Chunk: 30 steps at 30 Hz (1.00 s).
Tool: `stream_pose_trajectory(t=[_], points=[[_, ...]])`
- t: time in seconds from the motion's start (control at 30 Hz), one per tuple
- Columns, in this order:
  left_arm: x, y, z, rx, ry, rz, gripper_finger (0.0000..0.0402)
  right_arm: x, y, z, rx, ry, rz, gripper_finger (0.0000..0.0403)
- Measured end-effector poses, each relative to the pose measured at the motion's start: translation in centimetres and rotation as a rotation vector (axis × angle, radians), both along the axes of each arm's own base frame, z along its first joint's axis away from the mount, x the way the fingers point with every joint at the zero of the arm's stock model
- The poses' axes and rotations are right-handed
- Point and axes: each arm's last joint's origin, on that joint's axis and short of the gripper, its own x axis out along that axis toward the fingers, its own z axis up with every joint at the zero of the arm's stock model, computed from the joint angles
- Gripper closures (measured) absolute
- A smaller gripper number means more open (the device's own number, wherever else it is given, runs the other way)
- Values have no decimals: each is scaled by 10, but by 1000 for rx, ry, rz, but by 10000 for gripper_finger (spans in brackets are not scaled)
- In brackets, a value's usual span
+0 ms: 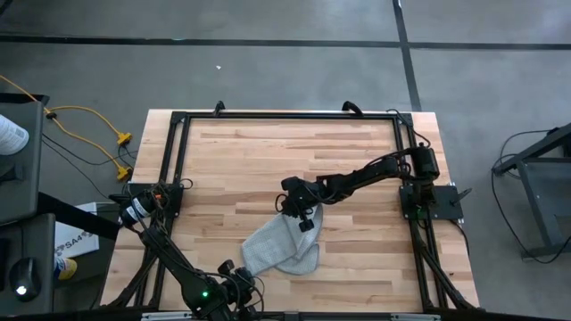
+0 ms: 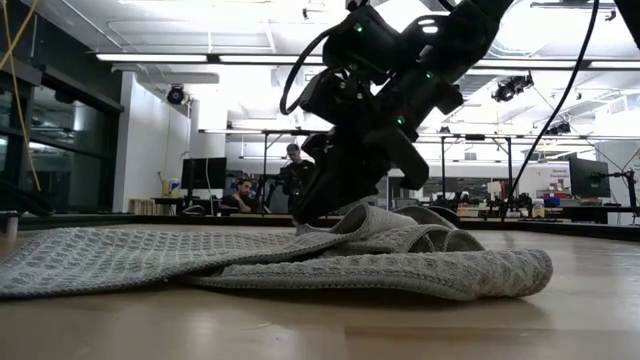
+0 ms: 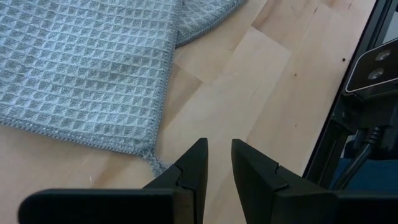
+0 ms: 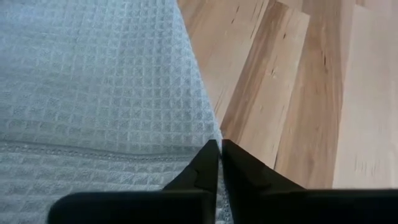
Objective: Fold microfiber towels
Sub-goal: Fold the gray towel on the table
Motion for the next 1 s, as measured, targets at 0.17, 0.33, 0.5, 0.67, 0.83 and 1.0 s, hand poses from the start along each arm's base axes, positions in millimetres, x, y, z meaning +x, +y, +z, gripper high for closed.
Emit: stream_pose_trajectory(t=[0.17, 0.33, 0.5, 0.67, 0.83, 1.0], points=[[0, 0, 0, 0, -1, -2, 329, 0, 0, 0, 0, 0, 1, 400], [0, 0, 0, 1, -1, -2, 329, 0, 0, 0, 0, 0, 1, 400], [0, 0, 0, 0, 0, -3, 329, 0, 0, 0, 0, 0, 1, 400], [0, 0, 0, 1, 0, -2, 329, 0, 0, 0, -16, 0, -14, 401], [0, 0, 0, 1, -1, -2, 329, -1, -1, -2, -38, 19, -33, 401], [0, 0, 0, 1, -1, -2, 329, -1, -3, 4, -124, -6, -89, 401]])
